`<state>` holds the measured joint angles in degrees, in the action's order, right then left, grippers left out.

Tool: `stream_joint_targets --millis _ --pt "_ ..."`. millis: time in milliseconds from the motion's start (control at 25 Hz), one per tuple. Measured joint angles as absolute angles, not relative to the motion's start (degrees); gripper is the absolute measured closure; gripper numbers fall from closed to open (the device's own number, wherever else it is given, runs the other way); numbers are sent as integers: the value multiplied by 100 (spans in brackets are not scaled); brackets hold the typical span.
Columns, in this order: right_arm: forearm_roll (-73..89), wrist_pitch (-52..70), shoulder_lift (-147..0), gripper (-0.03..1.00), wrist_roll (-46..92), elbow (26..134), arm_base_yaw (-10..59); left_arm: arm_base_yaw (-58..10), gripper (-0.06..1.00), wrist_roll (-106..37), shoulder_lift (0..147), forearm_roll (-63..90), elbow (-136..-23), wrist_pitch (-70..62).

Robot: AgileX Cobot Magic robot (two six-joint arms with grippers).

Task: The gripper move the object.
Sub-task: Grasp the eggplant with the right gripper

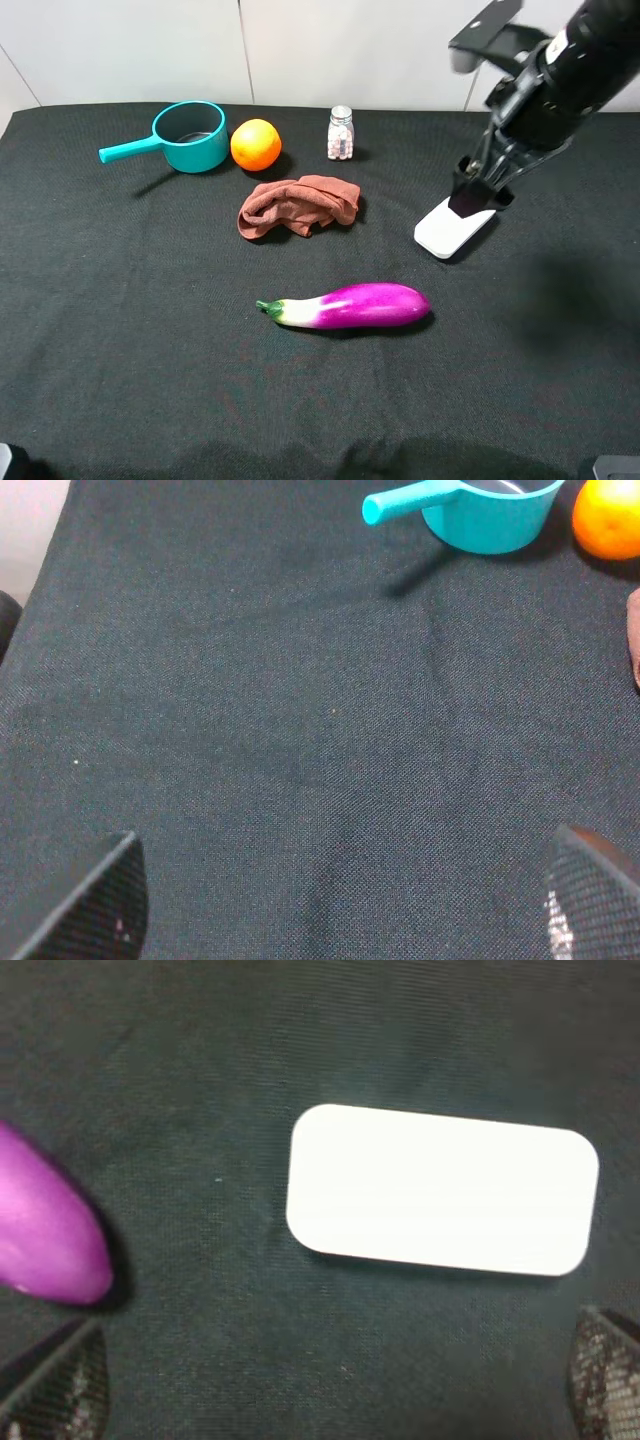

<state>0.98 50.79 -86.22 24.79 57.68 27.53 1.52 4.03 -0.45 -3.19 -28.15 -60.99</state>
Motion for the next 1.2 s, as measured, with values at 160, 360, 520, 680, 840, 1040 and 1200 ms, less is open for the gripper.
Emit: stream_joint_targets --millis 160,360,520,680,840,1040,1200 --pt "0 5074 -8718 27 2479 5768 3210 152 12 403 -45 -319 -2815 -6099" --pt "-361 5074 -8734 27 2479 5768 3884 152 12 403 -45 -319 -2815 -6099" --pt "-534 5080 -8734 27 2467 5768 4345 152 12 397 -45 -319 -2815 -6099" --pt "-549 5123 -8736 27 2621 5768 4674 152 12 397 -45 -319 -2815 -6099" --pt "-485 5241 -8848 27 2843 5774 4941 152 12 397 -45 -319 -2815 -6099" --pt "-334 5327 -9288 27 3059 5779 5030 152 12 397 -45 -319 -2815 -6099" --pt "-138 5216 -9390 27 3354 5779 5030 152 12 397 -45 -319 -2815 -6099"
